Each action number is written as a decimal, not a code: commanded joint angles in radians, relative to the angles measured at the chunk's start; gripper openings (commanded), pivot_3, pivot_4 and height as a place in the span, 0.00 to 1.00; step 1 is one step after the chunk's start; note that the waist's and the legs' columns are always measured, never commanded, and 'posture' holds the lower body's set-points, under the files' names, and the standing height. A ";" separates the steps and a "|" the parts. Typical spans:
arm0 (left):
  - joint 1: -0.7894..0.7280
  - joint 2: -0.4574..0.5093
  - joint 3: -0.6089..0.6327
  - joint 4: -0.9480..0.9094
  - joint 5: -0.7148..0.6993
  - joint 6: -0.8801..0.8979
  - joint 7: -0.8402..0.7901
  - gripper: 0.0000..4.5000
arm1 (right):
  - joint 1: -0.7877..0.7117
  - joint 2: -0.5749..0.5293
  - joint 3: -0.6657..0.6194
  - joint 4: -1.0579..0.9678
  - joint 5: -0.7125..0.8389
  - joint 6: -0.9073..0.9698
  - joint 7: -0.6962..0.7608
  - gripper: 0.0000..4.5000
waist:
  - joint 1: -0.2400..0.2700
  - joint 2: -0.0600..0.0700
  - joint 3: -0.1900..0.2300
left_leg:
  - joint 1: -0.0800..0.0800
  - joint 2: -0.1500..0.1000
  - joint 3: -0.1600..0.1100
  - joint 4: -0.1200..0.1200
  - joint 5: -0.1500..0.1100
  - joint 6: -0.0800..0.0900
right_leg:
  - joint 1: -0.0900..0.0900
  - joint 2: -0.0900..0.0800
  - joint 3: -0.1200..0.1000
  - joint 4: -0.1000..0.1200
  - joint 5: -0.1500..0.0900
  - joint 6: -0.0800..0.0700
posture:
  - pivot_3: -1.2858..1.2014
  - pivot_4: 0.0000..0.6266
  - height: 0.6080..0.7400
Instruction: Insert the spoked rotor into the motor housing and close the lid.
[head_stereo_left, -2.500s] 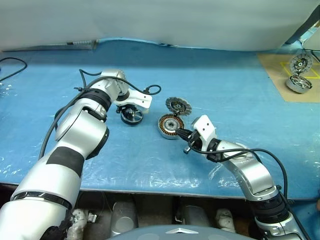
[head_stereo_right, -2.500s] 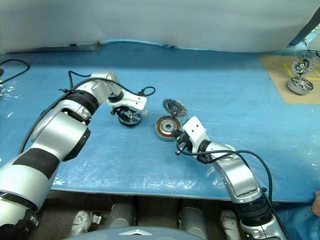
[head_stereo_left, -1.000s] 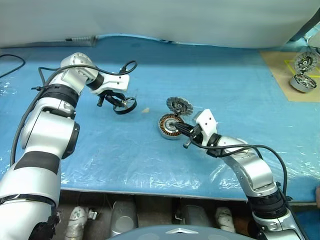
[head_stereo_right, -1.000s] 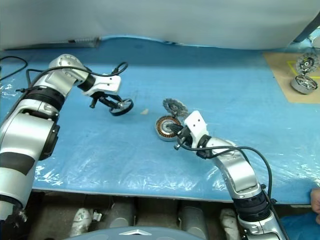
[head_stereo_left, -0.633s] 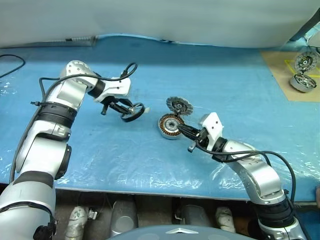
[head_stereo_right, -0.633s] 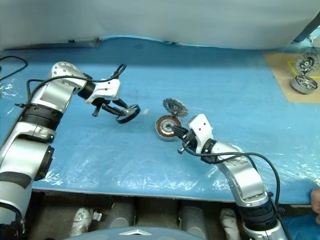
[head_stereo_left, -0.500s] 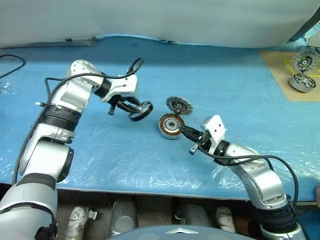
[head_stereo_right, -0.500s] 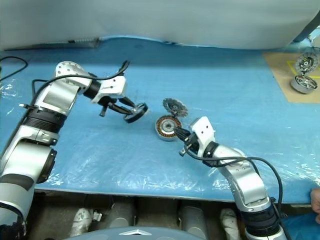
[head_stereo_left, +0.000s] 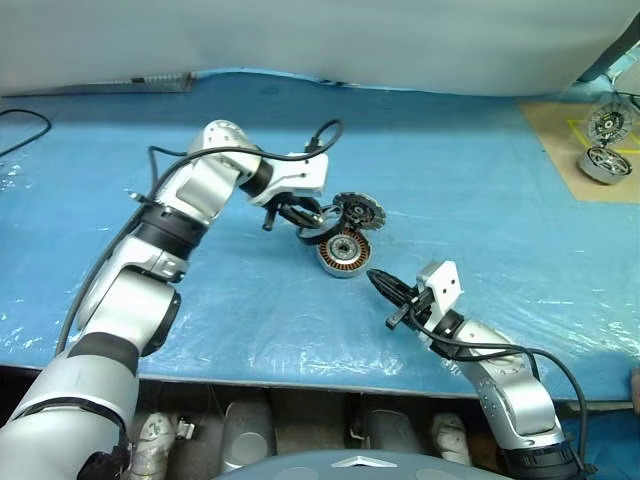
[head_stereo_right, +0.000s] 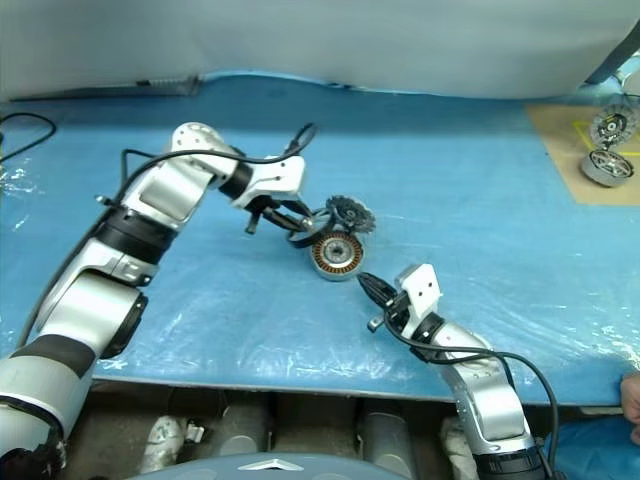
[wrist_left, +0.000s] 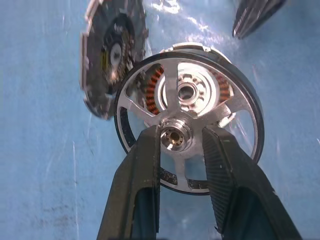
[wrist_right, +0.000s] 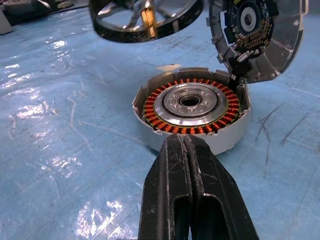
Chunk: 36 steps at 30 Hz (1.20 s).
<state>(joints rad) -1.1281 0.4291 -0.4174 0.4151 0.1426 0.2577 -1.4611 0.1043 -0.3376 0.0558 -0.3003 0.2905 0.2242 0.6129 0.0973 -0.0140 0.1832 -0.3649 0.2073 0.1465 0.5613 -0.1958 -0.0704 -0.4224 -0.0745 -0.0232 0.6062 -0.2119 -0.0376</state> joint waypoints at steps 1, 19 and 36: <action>-0.068 -0.036 -0.020 0.055 0.015 -0.046 0.023 0.20 | -0.005 0.009 0.002 0.030 0.001 -0.060 0.016 0.00 | 0.000 0.000 0.000 | 0.000 0.000 0.000 0.000 0.000 0.000 | 0.000 0.000 0.000 0.000 0.000 0.000 | 0.52 0.24 1.00; -0.043 -0.095 -0.077 0.105 0.069 -0.144 0.044 0.20 | -0.005 0.017 0.010 0.065 -0.029 -0.083 0.005 0.00 | -0.001 0.000 0.000 | 0.000 0.000 -0.001 0.000 0.000 0.000 | 0.000 0.000 0.000 0.000 0.000 0.000 | 0.52 0.24 1.00; 0.003 -0.105 -0.096 0.071 0.086 -0.136 0.077 0.20 | 0.008 -0.004 0.015 0.049 -0.038 -0.065 0.013 0.00 | 0.000 0.000 0.000 | 0.000 0.000 -0.001 0.000 0.000 0.000 | 0.000 0.000 0.000 0.000 0.000 0.000 | 0.52 0.24 1.00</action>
<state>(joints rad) -1.1211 0.3213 -0.5101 0.5044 0.2234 0.1350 -1.3910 0.1072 -0.3381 0.0654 -0.2231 0.2482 0.1632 0.6249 0.0970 -0.0138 0.1831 -0.3653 0.2073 0.1459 0.5618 -0.1957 -0.0700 -0.4225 -0.0742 -0.0235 0.6065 -0.2117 -0.0375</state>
